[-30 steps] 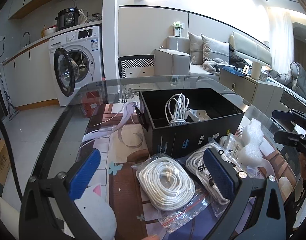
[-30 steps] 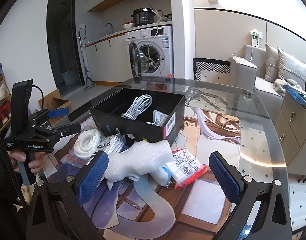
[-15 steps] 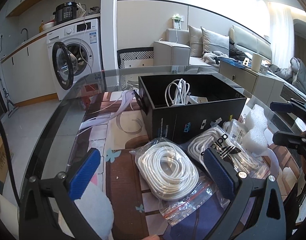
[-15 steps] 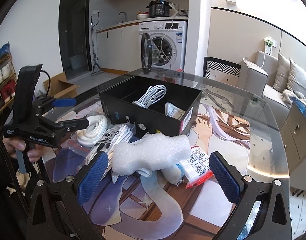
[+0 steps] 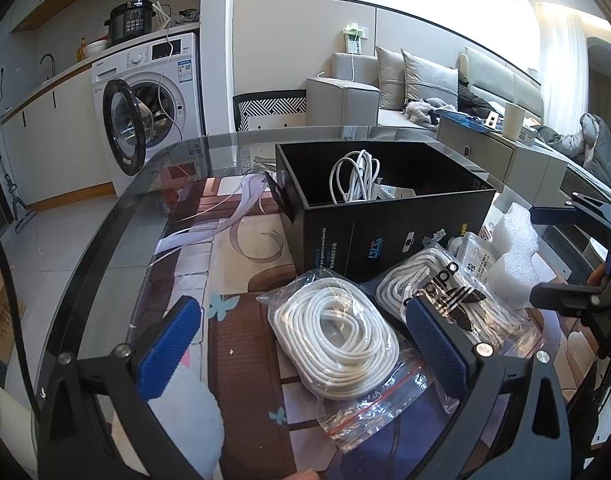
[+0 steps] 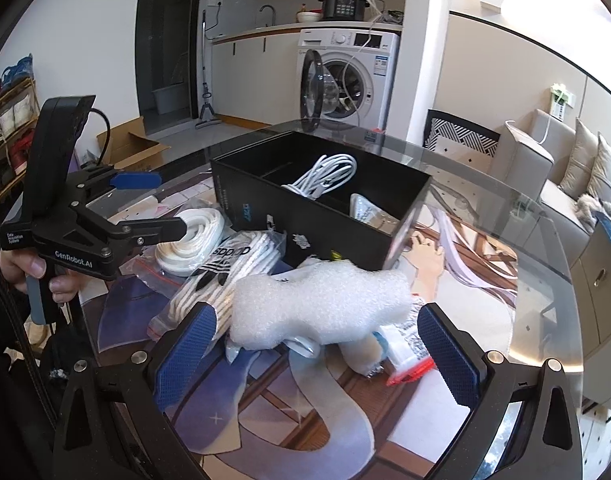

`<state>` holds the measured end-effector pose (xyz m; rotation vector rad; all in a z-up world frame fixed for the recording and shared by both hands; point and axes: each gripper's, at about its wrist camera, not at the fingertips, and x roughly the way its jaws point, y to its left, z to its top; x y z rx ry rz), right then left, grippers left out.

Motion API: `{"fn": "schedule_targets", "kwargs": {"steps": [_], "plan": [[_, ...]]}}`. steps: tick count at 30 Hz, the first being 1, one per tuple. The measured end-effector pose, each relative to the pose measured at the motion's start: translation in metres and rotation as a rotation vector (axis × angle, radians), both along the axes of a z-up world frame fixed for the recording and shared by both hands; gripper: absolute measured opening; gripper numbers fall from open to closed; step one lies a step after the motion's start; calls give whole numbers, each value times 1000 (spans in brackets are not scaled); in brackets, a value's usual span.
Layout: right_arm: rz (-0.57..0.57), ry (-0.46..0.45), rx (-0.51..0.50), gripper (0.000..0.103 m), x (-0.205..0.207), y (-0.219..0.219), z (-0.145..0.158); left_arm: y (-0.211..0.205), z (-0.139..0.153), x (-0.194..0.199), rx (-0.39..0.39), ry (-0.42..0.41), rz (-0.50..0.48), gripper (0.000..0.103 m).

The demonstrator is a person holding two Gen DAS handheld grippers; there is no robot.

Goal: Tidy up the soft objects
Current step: 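Move the right tool to the white foam piece and close on it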

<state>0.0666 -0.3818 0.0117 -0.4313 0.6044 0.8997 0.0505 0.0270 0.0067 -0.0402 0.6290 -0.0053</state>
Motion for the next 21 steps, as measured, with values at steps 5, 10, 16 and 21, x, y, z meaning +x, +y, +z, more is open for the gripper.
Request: {"fn": "schedule_targets", "kwargs": {"steps": [5,10,16,21], "plan": [[-2,-8,-16,102,5,7,-5,3,-1,1,-5,2,9,103],[-23,-27,-15,102,10,7,-6,5,-1,1,-9,4,13,103],[-32,-10,2,102,14,5,-6,6,-1,1,-8,4,14,103],[-19,5,6,102,14,5,-7,8,-2,2,-11,4,18,103]]}}
